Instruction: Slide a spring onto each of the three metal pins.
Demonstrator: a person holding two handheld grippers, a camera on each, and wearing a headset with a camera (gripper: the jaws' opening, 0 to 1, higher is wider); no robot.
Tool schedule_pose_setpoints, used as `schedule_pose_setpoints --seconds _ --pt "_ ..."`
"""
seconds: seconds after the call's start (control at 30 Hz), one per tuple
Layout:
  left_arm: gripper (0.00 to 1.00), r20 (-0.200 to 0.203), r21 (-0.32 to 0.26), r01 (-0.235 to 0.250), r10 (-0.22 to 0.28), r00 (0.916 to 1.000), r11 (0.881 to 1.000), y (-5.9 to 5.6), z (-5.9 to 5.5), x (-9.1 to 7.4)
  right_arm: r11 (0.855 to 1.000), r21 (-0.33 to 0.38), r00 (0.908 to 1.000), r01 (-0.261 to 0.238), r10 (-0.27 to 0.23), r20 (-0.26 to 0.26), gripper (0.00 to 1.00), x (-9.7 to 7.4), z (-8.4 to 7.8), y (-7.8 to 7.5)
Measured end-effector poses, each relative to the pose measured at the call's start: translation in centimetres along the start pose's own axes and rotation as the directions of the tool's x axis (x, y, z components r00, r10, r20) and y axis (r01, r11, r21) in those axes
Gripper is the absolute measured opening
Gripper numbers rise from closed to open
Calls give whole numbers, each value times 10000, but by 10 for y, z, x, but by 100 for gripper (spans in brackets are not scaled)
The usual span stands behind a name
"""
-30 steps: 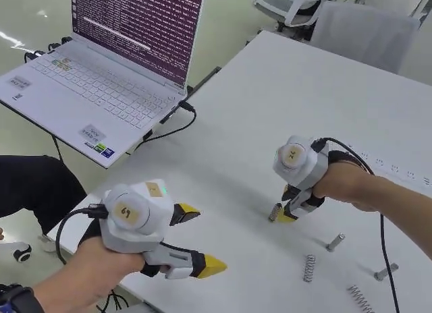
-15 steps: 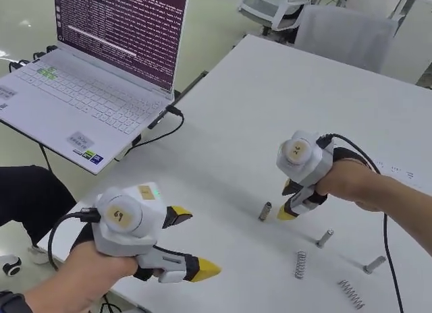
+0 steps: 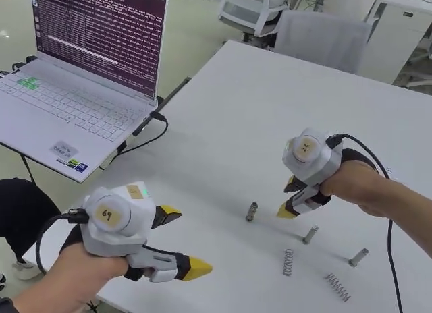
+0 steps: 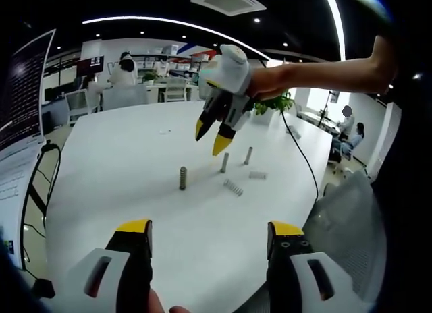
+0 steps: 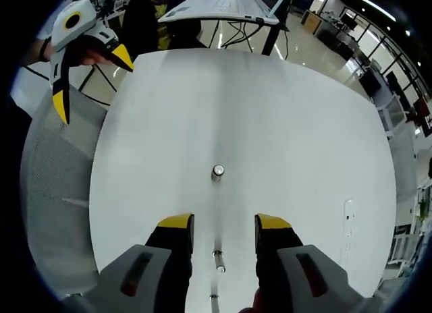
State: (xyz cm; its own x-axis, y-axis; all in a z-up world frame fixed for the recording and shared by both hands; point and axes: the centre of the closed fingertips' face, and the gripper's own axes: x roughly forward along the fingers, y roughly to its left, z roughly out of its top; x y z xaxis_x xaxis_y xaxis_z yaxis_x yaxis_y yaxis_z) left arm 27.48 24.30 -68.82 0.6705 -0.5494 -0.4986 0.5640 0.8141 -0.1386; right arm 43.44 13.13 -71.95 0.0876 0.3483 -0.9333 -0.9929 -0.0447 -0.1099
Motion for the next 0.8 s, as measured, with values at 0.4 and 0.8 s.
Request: schedule_pose_setpoints --seconds 0.4,0.8 --pt "69 11 3 81 -81 10000 10000 -3 4 2 9884 1402 9948 581 -691 753 35 -32 -21 -3" --pt "75 -157 201 331 -328 9993 9992 -9 7 8 9520 2960 9810 784 -1266 1473 38 -53 -47 3"
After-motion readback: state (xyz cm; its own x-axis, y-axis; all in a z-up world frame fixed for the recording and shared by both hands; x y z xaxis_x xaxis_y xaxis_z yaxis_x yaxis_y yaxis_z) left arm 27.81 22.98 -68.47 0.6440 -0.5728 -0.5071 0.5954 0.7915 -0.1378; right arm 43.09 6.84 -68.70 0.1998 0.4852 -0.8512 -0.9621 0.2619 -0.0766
